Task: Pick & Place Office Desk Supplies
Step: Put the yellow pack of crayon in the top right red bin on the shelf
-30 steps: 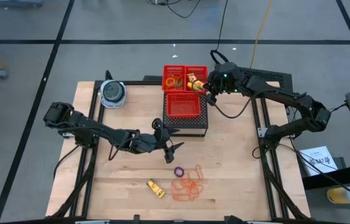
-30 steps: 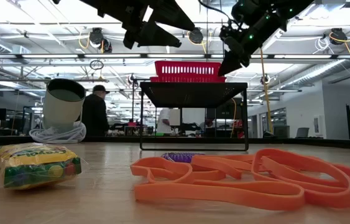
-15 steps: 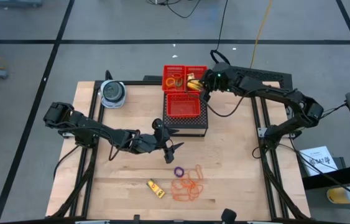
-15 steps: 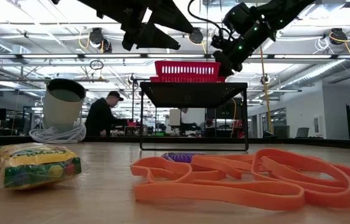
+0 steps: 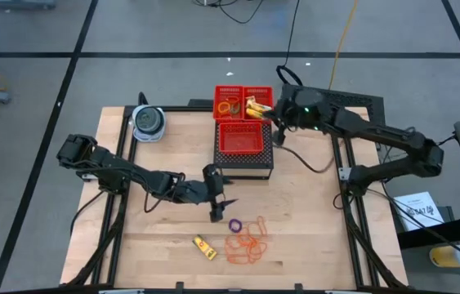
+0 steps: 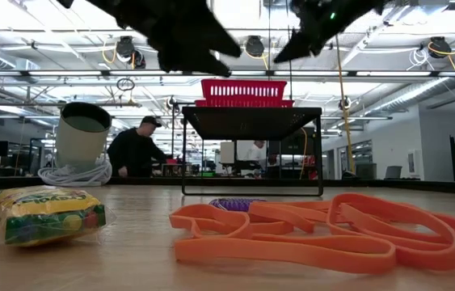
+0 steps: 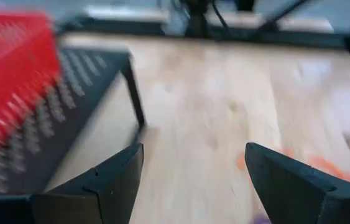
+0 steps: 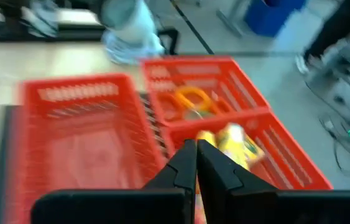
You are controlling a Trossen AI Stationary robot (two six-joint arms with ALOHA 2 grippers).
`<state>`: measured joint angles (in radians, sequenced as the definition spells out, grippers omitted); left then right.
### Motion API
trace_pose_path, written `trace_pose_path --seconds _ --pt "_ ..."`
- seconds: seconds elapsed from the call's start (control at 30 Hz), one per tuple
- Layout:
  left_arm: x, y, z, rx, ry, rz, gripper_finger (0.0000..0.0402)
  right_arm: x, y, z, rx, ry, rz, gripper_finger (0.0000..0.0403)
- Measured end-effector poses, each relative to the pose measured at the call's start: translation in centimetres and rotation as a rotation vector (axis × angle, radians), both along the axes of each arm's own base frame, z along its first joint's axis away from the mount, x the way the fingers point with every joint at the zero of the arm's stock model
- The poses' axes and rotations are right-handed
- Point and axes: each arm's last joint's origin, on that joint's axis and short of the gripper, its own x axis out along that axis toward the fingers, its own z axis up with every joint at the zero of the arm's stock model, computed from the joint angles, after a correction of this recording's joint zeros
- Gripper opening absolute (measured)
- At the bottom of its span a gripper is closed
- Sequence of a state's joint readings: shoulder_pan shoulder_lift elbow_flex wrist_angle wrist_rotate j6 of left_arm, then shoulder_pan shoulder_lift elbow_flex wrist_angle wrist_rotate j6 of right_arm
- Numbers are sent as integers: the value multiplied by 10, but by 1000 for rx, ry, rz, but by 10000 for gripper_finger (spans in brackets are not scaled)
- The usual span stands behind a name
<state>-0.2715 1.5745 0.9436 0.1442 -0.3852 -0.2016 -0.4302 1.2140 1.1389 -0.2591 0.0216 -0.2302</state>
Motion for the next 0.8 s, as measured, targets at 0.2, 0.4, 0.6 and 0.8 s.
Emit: trace_pose_path --seconds 0.2,0.4,0.6,0.8 --pt "-9 -2 -15 -120 178 -42 294 -14 40 12 -29 -72 127 1" --pt "-21 -20 -23 -67 328 -368 294 -23 65 -2 3 -108 208 1" --pt "-27 -43 -25 56 317 -554 294 -25 81 -32 4 -176 271 2" --pt "-36 -61 -31 43 362 -594 294 -29 86 -57 -24 -266 298 1"
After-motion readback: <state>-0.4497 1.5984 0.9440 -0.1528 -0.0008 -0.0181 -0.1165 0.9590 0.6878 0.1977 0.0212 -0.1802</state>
